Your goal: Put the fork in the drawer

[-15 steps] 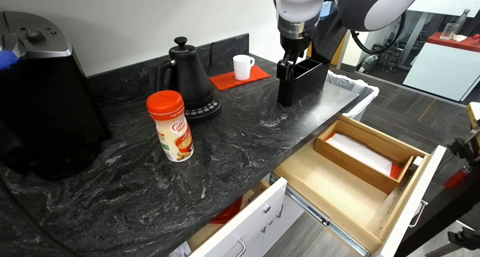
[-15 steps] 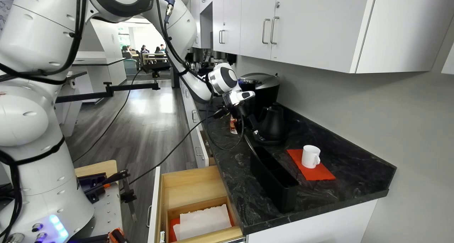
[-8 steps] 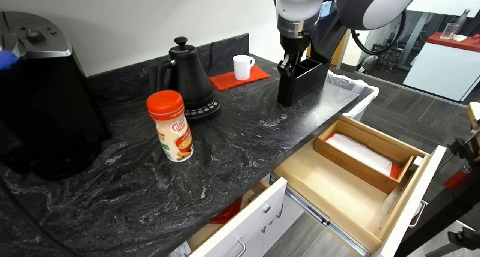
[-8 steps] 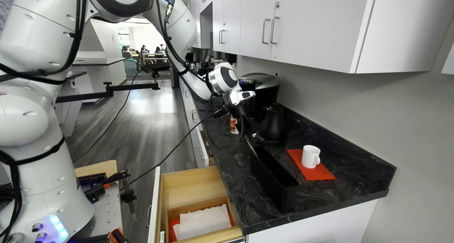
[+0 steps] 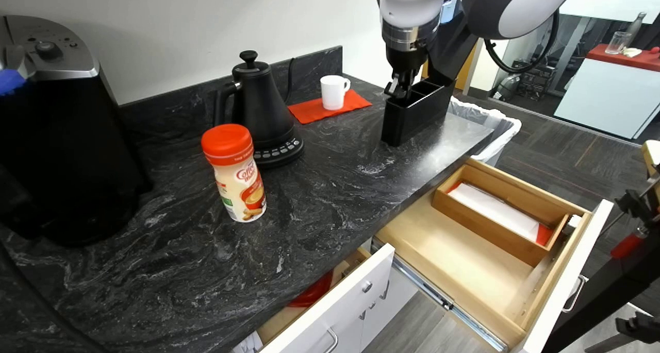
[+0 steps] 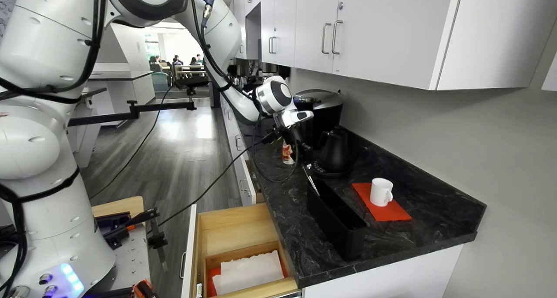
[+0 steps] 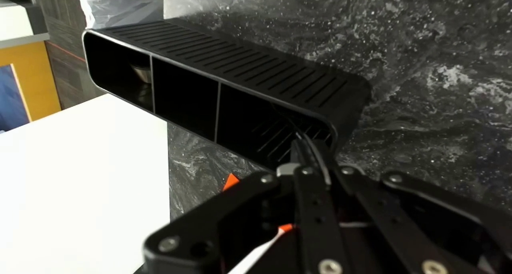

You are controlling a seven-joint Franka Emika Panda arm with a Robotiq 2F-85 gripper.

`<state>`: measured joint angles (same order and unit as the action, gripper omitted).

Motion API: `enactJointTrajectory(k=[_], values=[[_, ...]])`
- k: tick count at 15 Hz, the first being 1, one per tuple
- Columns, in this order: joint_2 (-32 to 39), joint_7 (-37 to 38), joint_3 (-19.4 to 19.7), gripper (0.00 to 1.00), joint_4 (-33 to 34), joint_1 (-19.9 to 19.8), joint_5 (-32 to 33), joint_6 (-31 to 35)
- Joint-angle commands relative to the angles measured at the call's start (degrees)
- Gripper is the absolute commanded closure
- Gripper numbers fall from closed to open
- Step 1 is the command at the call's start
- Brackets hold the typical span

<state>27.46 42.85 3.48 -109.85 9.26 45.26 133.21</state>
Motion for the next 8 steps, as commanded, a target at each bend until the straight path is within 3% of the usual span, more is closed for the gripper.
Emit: enactJointTrajectory(k=[1, 8], values=[[-1.07, -1.07, 0.05, 0.94, 0.23, 0.71, -0.82, -2.42], [-2.68, -1.03, 0.8, 0.94, 1.79, 0.79, -0.27, -6.69]])
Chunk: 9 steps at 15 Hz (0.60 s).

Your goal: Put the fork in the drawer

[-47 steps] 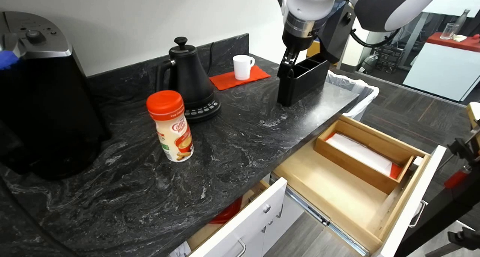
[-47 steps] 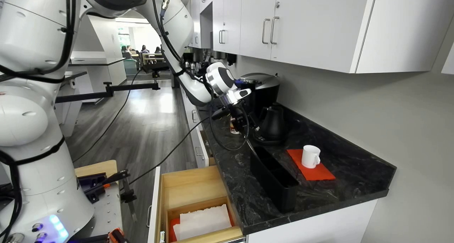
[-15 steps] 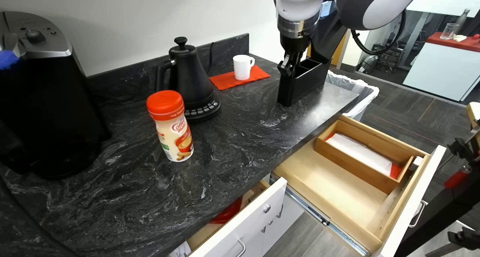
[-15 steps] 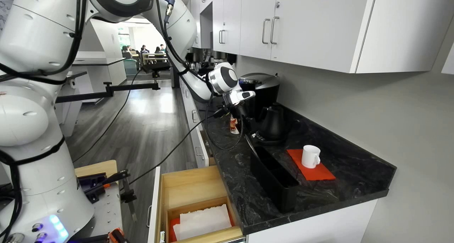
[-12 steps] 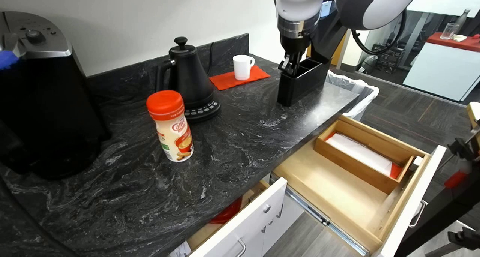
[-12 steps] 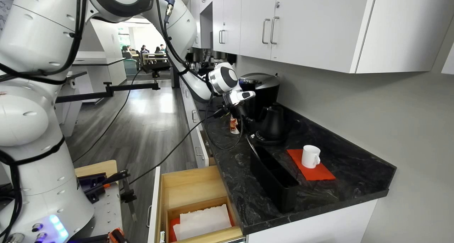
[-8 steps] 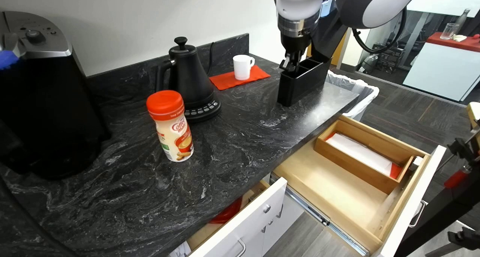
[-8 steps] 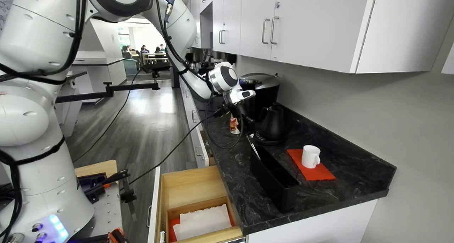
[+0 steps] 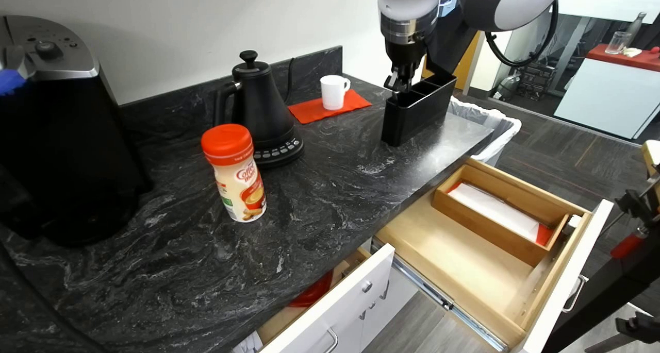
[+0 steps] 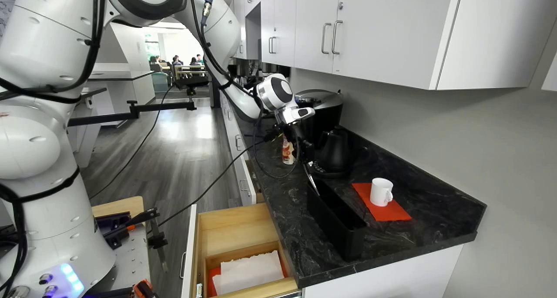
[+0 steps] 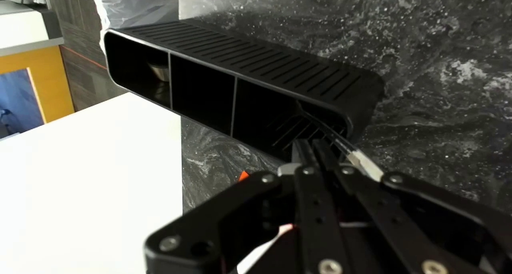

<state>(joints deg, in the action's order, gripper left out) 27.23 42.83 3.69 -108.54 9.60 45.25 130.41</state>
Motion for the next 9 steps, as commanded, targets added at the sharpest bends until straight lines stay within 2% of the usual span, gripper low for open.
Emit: enactJointTrajectory(k=[1, 2, 3, 9], values=[[-2.65, -1.03, 0.63, 0.94, 1.09, 0.35, -0.27, -4.78], [-2.76, -0.91, 0.65, 0.85, 1.62, 0.26, -0.34, -5.54], [-2.85, -0.89, 0.59, 0.68, 2.04, 0.17, -0.49, -6.3], [-2.94, -1.18, -0.63, 0.31, 2.56, -0.17, -2.54, -9.24]])
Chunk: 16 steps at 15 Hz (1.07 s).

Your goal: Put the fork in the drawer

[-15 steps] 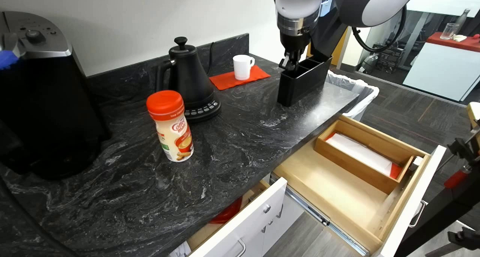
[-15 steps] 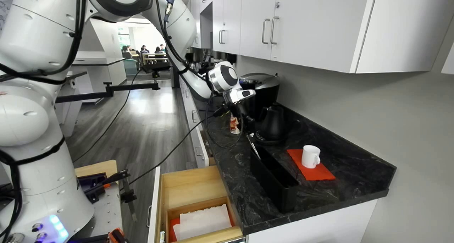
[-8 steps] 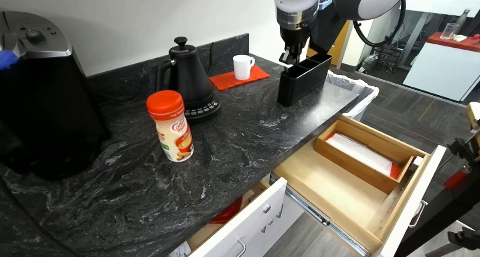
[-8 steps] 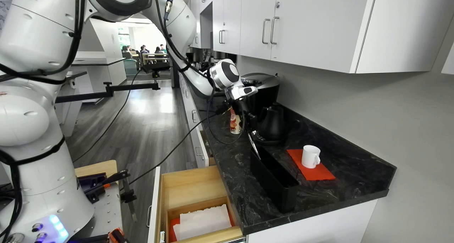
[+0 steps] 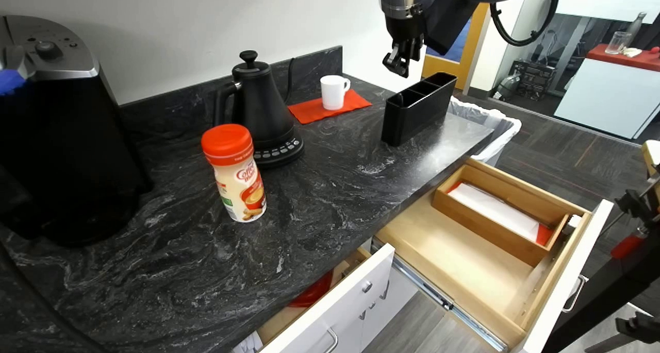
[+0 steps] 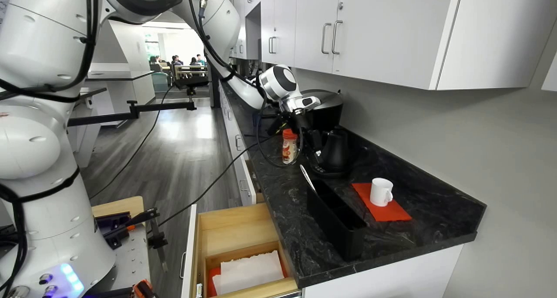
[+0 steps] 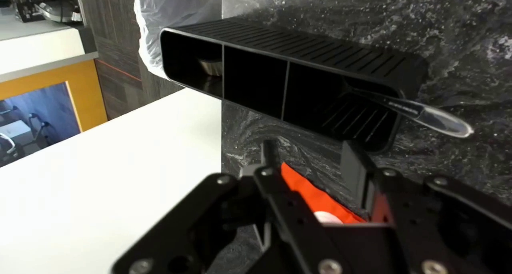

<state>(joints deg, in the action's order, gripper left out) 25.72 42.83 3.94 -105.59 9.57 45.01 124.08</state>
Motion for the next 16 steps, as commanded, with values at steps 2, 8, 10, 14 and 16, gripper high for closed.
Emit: enactJointTrajectory(k=[2, 8, 10, 14, 16], values=[[-1.68, -1.47, -1.48, 0.18, -0.49, -0.09, -4.69, -4.2], [-3.33, -4.52, -3.19, 0.0, -0.69, 0.27, -14.15, -5.96], [-3.53, -4.9, -3.03, 0.0, -0.59, 0.58, -16.08, -6.99], [-3.32, -5.24, -2.49, 0.0, -1.15, 0.63, -17.42, -7.58], [-3.13, -5.64, -2.35, 0.0, -1.87, 0.36, -17.18, -5.97]])
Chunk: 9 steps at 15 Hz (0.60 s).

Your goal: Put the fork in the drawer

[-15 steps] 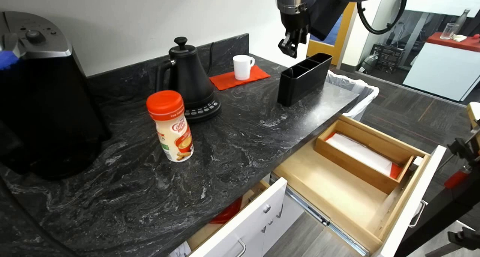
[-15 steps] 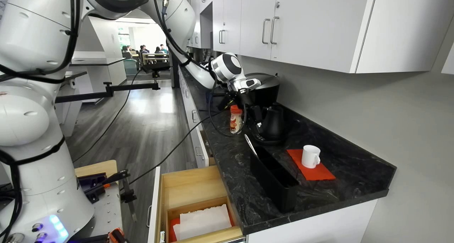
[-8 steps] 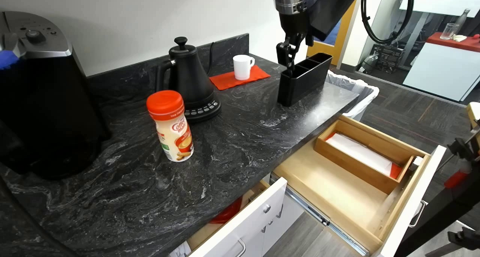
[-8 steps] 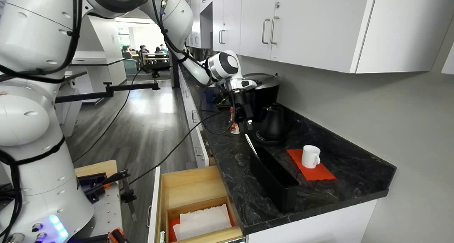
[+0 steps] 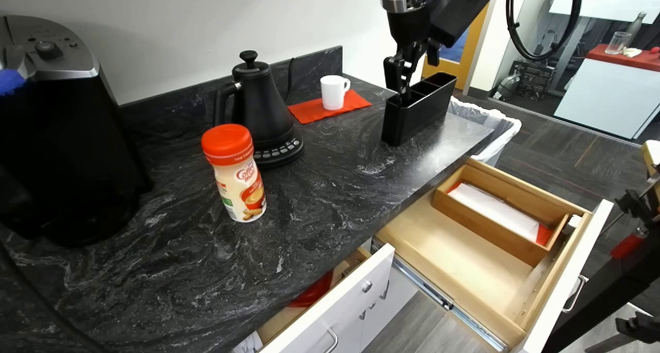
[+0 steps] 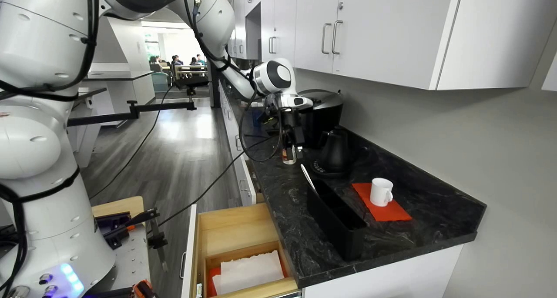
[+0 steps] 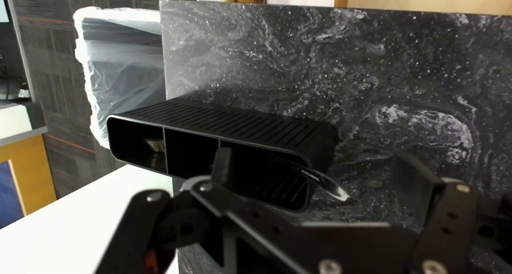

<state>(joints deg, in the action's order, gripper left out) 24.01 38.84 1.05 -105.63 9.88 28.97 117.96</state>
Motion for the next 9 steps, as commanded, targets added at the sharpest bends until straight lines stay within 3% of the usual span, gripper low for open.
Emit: enactJointTrajectory(k=[1, 9], values=[[-1.37, -1.96, 0.53, 0.0, -2.22, -0.12, -1.28, 0.9], [-2.06, -1.77, 1.61, 0.0, -7.43, -0.67, -0.68, 12.87]])
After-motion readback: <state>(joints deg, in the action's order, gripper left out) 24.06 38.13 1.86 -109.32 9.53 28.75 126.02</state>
